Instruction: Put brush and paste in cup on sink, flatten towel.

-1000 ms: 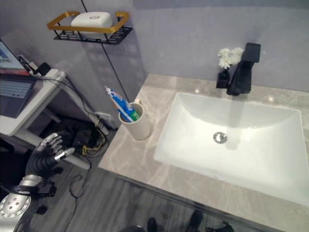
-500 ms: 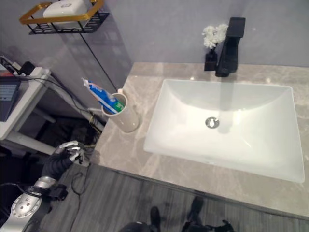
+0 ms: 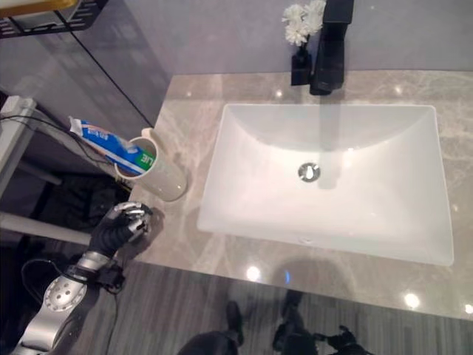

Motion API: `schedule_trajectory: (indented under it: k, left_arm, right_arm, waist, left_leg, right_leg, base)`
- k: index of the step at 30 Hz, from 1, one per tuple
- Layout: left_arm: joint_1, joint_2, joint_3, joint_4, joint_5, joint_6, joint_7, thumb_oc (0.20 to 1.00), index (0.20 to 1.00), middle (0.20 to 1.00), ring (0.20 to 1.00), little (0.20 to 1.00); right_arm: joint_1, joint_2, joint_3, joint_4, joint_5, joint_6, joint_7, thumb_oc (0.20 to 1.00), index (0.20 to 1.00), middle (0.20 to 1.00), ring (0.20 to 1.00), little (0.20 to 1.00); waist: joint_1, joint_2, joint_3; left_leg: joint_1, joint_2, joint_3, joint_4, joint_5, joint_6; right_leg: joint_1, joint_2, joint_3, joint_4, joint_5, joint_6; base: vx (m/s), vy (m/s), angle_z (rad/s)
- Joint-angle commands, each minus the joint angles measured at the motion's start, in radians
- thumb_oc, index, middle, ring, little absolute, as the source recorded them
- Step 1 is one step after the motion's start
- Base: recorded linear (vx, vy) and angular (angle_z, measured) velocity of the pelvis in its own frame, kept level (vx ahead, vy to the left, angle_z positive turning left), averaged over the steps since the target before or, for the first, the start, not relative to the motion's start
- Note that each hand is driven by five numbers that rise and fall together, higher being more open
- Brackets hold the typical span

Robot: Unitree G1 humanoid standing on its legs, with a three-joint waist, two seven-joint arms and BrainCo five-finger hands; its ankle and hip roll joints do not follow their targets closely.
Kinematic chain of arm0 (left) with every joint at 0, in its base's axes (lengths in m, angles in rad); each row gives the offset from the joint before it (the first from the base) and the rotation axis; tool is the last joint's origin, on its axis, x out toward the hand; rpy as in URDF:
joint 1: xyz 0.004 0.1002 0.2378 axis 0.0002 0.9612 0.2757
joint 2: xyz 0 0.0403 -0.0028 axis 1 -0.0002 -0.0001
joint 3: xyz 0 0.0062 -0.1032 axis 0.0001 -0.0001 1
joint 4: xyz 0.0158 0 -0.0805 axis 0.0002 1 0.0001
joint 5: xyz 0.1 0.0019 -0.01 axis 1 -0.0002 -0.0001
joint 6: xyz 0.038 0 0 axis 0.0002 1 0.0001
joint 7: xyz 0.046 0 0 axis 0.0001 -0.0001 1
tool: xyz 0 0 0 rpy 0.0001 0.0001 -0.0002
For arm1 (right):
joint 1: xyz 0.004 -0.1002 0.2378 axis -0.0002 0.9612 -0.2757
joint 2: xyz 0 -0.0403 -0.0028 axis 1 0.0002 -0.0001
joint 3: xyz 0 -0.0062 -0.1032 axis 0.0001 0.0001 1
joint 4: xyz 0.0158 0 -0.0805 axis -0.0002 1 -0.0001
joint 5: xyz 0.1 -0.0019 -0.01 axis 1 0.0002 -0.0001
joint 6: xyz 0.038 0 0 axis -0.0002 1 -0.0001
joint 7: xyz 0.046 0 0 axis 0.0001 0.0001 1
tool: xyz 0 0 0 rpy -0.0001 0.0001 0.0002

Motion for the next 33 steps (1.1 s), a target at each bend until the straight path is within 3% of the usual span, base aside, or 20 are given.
schedule_trajectory:
  k: [1,7,13,33]
  left_arm:
    - [0.01,-0.004,-0.022,-0.009,0.033,-0.004,0.005,0.2,0.2,0.2,0.2,0.2]
    - [-0.006,-0.013,-0.031,-0.006,0.045,-0.005,0.02,0.2,0.2,0.2,0.2,0.2]
    - [-0.052,-0.048,0.014,0.021,0.077,-0.021,0.101,0.2,0.2,0.2,0.2,0.2]
    - [-0.135,-0.053,0.014,0.005,0.073,-0.039,0.138,0.2,0.2,0.2,0.2,0.2]
  right_arm:
    - [-0.037,0.02,0.038,0.018,0.014,0.004,-0.021,1.0,1.0,1.0,1.0,1.0]
    - [-0.043,0.028,0.05,0.009,0.019,0.002,-0.028,1.0,1.0,1.0,1.0,1.0]
    - [-0.052,0.041,0.061,-0.006,0.037,-0.002,-0.043,1.0,1.0,1.0,1.0,1.0]
    - [-0.057,0.048,0.068,-0.008,0.05,-0.002,-0.05,1.0,1.0,1.0,1.0,1.0]
  waist:
    - [-0.015,-0.038,0.021]
    - [-0.023,-0.04,0.023]
    - [-0.03,-0.047,0.026]
    - [-0.05,-0.057,0.036]
  left_leg:
    - [-0.046,0.054,-0.017,0.002,0.097,-0.078]
    - [-0.05,0.058,-0.014,0.002,0.096,-0.078]
    - [-0.057,0.056,-0.008,0.002,0.091,-0.076]
    - [-0.062,0.06,0.01,0.002,0.083,-0.076]
  right_leg:
    - [0.089,-0.045,0.069,0.009,-0.074,0.078]
    - [0.081,-0.043,0.073,0.009,-0.074,0.075]
    - [0.067,-0.04,0.084,0.009,-0.072,0.071]
    - [0.049,-0.033,0.1,0.009,-0.065,0.068]
  base:
    - [0.02,-0.018,-0.13]
    - [0.01,-0.006,-0.05]
    - [0.03,-0.006,-0.02]
    - [0.0,0.0,-0.03]
